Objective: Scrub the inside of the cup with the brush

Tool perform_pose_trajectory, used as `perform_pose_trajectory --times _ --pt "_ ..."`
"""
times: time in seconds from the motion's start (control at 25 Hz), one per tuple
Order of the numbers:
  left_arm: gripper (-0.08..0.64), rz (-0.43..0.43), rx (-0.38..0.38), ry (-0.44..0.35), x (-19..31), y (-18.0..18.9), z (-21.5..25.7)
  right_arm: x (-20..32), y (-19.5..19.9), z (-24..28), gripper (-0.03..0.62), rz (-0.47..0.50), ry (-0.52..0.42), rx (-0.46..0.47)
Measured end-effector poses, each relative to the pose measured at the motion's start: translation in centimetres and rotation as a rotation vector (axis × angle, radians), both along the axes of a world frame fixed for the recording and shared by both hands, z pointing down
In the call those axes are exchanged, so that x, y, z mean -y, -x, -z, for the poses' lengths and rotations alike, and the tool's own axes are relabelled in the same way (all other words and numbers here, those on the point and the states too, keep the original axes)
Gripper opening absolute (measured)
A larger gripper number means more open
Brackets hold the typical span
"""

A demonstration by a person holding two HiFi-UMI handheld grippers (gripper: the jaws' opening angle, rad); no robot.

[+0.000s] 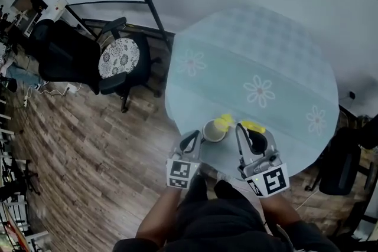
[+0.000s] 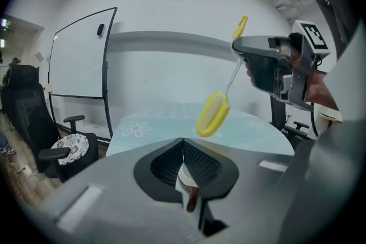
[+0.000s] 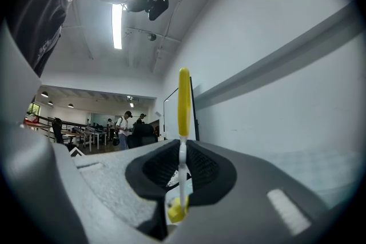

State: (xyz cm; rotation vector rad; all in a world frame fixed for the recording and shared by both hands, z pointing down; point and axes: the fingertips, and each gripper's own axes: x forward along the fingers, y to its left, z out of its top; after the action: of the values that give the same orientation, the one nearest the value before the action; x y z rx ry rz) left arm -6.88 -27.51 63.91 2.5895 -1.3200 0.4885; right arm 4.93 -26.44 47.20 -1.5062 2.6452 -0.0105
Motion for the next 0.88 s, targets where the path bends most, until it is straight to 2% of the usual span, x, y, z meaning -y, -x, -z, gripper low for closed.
perform_pose_trajectory --times 0.2,0.24,0.32,0.4,0.68,0.88 --pt "0.009 -0.022 0.017 0.029 0.7 -0.2 -2.8 1.2 0.1 -1.0 0.038 -0.001 0.002 -0.005" --pt "0.038 -0.024 0.028 0.044 0.8 -0.2 -3.6 1.4 0.1 -1.2 0.038 -0.003 0.004 -0.004" --pt "0.189 -0.029 0.046 0.076 1.1 -0.3 -5.0 1.8 0.0 -1.7 0.038 -0.010 0.010 -0.002" --pt "0.295 -0.042 0.055 0.095 1.3 -0.4 -6.3 2.3 -0.1 -2.1 0.038 -0.018 0.017 0.001" --pt "0.587 -0.182 0.127 0.150 1.0 -2.9 -10.6 3.3 0.0 -2.6 0.038 -0.024 0.011 -0.026" --pt "0.601 -0.220 0.184 0.158 1.1 -3.9 -12.3 4.0 -0.2 -2.8 0.038 -0.034 0.001 -0.037"
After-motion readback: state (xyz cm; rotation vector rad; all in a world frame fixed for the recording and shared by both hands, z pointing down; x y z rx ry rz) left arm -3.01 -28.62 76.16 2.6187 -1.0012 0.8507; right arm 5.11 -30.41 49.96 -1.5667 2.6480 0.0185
